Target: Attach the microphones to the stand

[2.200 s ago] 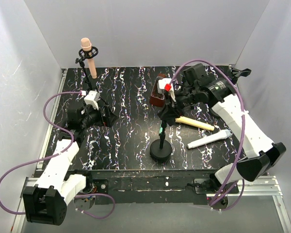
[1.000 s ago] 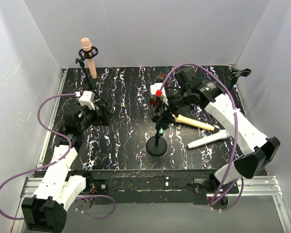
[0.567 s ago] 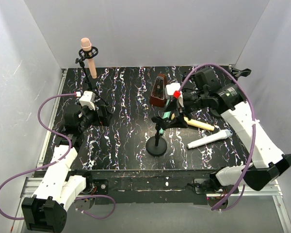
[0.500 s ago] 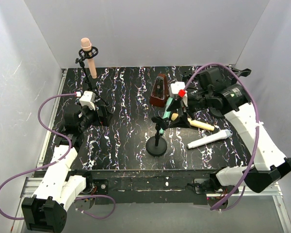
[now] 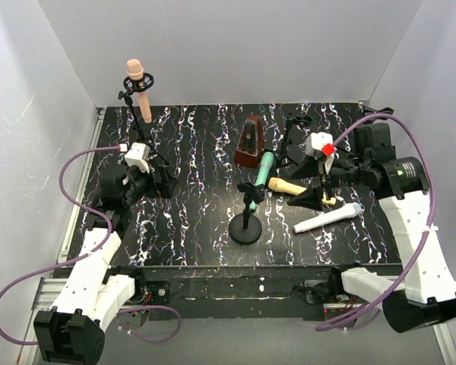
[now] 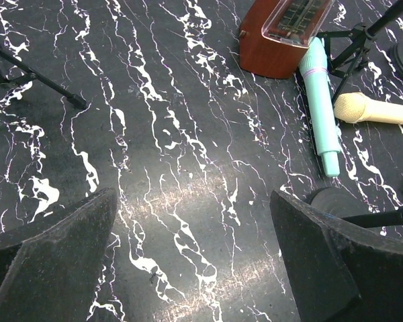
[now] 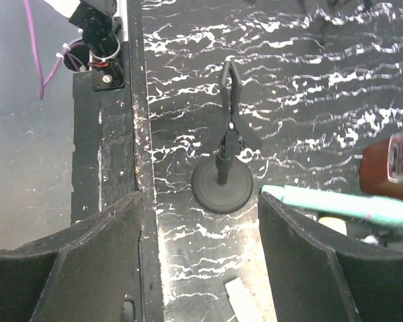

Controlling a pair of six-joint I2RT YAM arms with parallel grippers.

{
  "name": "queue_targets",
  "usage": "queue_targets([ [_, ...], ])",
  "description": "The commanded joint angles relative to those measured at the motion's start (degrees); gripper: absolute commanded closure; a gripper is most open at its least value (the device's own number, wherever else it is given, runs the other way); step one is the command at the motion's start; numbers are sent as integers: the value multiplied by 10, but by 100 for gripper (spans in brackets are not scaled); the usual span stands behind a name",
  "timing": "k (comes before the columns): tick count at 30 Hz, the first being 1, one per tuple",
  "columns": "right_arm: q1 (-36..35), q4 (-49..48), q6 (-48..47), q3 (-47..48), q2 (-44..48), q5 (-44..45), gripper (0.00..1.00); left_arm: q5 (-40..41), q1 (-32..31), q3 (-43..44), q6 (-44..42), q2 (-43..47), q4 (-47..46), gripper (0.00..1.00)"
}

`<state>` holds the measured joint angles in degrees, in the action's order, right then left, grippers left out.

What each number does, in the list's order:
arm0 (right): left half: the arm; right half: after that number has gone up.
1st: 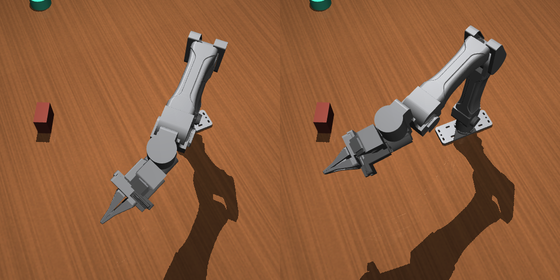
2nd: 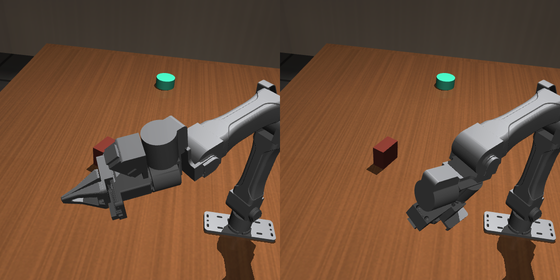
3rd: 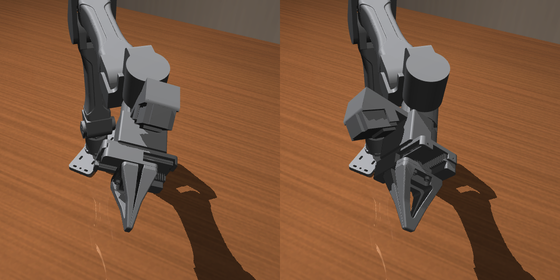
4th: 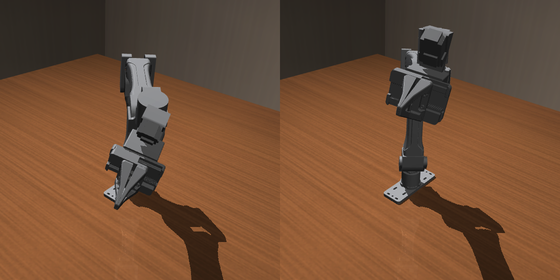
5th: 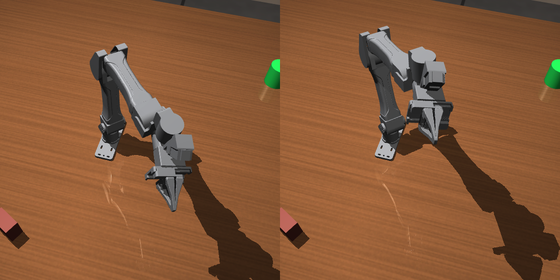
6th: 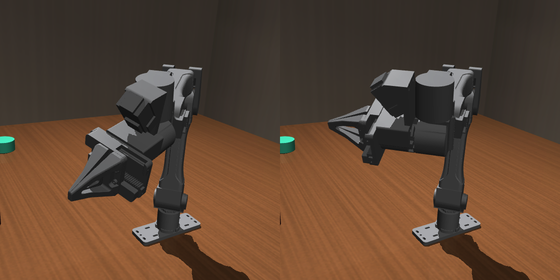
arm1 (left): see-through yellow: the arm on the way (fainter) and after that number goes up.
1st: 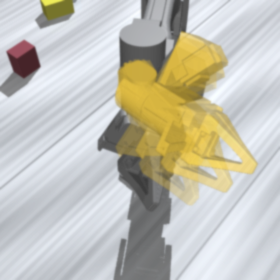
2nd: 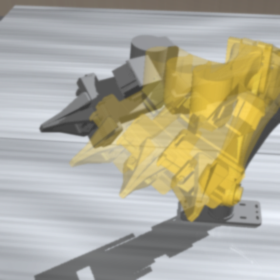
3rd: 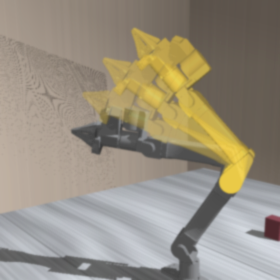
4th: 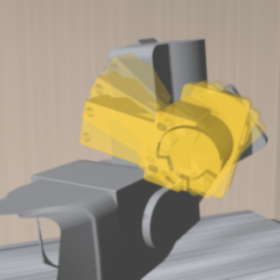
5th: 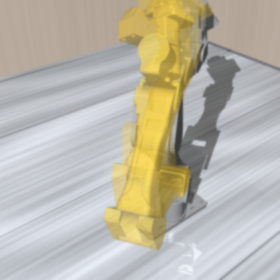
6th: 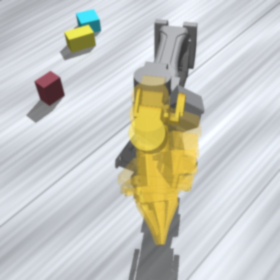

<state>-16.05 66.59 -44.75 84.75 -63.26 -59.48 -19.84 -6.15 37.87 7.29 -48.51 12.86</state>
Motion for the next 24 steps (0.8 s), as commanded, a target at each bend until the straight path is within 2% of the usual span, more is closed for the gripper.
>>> queue_targets([
  [1, 59, -22, 33, -51, 46, -37, 24, -11, -2, -6, -4, 18, -10, 2],
  [9, 143, -81, 93, -162, 106, -33, 23, -19, -2, -5, -3, 23, -12, 2],
  [14, 171, -99, 104, -206, 122, -23, 23, -22, -2, -6, -3, 26, -13, 2],
  [24, 179, -131, 117, -244, 104, 55, 23, -29, -2, -6, -3, 34, -13, 2],
])
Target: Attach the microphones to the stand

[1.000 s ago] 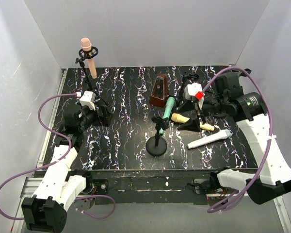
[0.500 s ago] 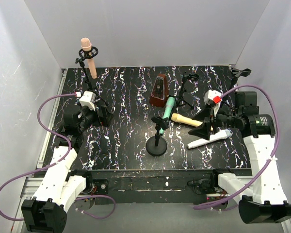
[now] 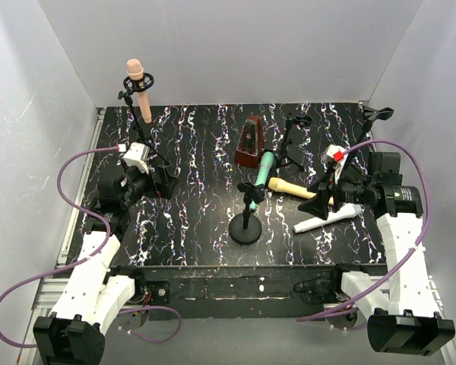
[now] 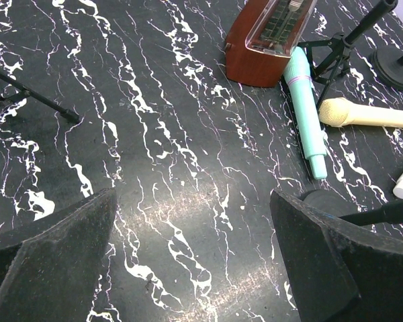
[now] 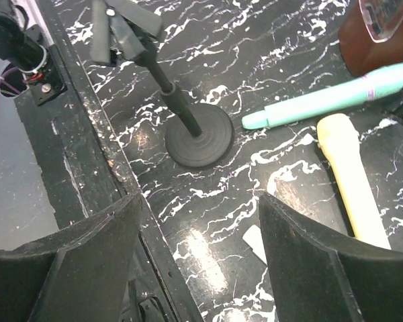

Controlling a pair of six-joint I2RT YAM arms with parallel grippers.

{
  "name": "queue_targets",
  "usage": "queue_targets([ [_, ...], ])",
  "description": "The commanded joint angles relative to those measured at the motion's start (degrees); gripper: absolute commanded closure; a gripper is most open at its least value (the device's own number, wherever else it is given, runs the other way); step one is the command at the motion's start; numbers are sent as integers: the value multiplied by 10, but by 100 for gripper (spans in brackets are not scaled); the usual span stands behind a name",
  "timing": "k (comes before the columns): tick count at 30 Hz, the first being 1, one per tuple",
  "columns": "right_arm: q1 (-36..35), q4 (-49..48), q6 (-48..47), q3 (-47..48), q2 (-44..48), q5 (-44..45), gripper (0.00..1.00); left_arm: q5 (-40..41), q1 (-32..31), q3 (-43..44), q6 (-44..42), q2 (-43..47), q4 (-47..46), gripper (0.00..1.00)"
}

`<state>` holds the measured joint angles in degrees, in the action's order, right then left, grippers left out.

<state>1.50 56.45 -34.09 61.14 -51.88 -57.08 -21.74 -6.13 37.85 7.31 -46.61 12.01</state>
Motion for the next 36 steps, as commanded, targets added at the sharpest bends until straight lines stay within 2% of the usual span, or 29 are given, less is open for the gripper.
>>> queue_targets([
  [1, 3, -34, 9, -9, -16, 36, 23, -11, -2, -6, -4, 16, -5, 2],
  [5, 4, -50, -12, -11, -34, 80, 23, -13, -2, -6, -4, 18, -6, 2],
  [10, 3, -42, -92, 3, -89, 147, 23, -19, -2, -6, -3, 17, -8, 2],
  [15, 3, 27, -311, 6, -164, 159, 24, -20, -2, -6, -3, 18, -7, 2],
  [17, 3, 28, -352, 6, -189, 162, 23, -20, -2, -6, -3, 17, -8, 2],
  [29, 0, -189, -328, -41, -299, 194, 25, -21, -2, -6, -5, 11, -8, 2],
  [36, -9, -237, -335, -45, -347, 217, 26, -23, -2, -6, -5, 5, -9, 2],
])
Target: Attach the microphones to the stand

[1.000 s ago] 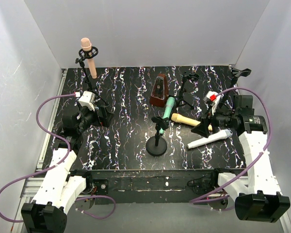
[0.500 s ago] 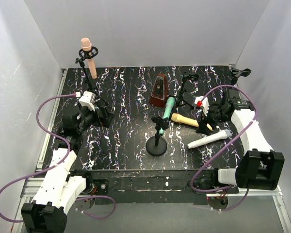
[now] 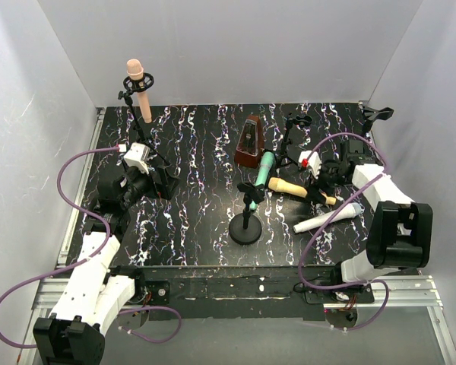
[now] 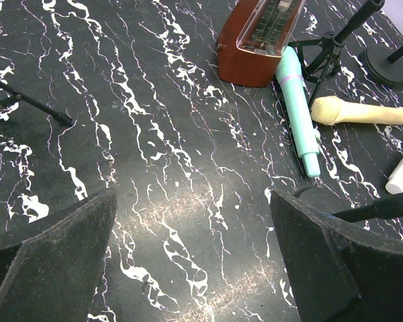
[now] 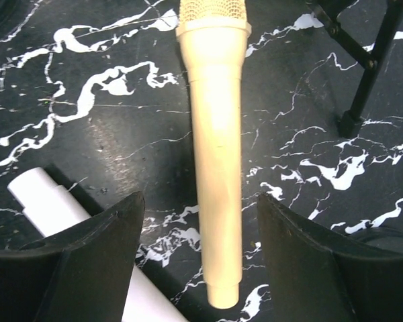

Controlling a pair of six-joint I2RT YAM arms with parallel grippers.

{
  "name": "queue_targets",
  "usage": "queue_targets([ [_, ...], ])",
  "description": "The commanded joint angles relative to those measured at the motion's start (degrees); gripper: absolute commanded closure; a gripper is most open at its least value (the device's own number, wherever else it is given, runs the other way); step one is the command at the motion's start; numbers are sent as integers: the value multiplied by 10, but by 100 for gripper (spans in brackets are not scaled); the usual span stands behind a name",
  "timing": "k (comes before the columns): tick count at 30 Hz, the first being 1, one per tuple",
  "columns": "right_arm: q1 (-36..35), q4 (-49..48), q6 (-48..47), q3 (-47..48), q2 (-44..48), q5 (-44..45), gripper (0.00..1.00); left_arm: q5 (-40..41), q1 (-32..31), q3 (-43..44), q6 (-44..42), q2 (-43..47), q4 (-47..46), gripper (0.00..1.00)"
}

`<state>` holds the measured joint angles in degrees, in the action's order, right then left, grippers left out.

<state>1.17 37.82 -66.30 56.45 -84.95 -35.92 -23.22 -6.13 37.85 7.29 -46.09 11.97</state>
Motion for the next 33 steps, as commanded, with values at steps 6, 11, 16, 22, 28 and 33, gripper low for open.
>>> queue_targets([
  [6, -35, -64, -31, 2, -58, 45, 28, -11, -2, -5, -4, -4, -10, 2],
  [11, -46, -72, -31, 1, -84, 70, 32, -11, -2, -6, -4, -5, -10, 2],
  [16, -56, -86, -33, -10, -99, 96, 38, -13, -2, -5, -4, -5, -10, 2],
  [22, -64, -86, -30, -14, -109, 107, 46, -13, -2, -6, -4, -4, -10, 2],
  [28, -65, -78, -35, -13, -119, 110, 56, -15, -3, -6, -4, -4, -11, 2],
  [33, -64, -68, -30, -5, -117, 102, 75, -16, -2, -6, -4, -4, -11, 2],
])
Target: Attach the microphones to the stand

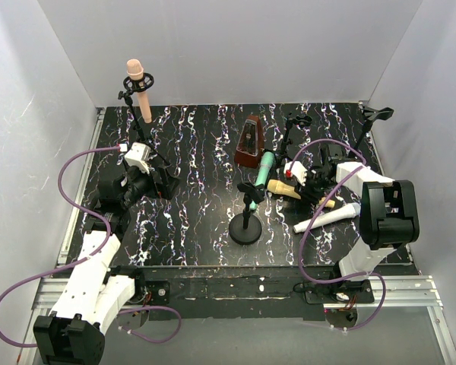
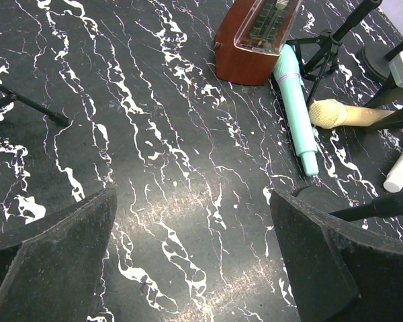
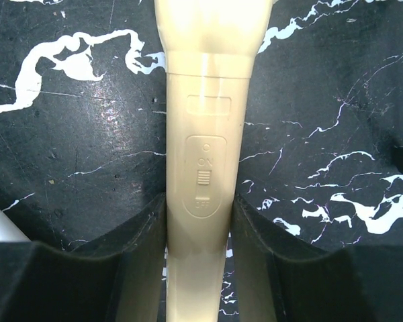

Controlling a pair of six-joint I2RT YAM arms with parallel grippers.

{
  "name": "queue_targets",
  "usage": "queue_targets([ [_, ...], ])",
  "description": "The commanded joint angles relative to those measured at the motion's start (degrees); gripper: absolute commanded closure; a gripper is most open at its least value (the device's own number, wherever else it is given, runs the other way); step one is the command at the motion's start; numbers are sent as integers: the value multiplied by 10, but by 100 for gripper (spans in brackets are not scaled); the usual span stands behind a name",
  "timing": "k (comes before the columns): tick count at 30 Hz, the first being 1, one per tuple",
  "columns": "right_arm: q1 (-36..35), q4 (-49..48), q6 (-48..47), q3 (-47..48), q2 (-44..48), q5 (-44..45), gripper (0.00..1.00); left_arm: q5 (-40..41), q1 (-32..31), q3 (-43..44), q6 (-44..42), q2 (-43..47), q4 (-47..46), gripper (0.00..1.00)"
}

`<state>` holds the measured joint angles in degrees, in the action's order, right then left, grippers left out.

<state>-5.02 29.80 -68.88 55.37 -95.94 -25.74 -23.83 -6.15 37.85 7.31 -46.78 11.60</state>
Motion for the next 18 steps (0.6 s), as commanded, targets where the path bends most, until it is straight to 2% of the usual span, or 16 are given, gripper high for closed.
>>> queue_targets([
  [1, -3, 17, -1, 10, -5, -4, 80, -10, -2, -7, -5, 2, -7, 2],
  [6, 0, 24, 17, 12, 33, -26, 98, -11, -2, -7, -4, 3, -8, 2],
  [18, 13, 96, 87, 4, 185, -124, 99, -55, -2, -9, 36, 0, -31, 2],
])
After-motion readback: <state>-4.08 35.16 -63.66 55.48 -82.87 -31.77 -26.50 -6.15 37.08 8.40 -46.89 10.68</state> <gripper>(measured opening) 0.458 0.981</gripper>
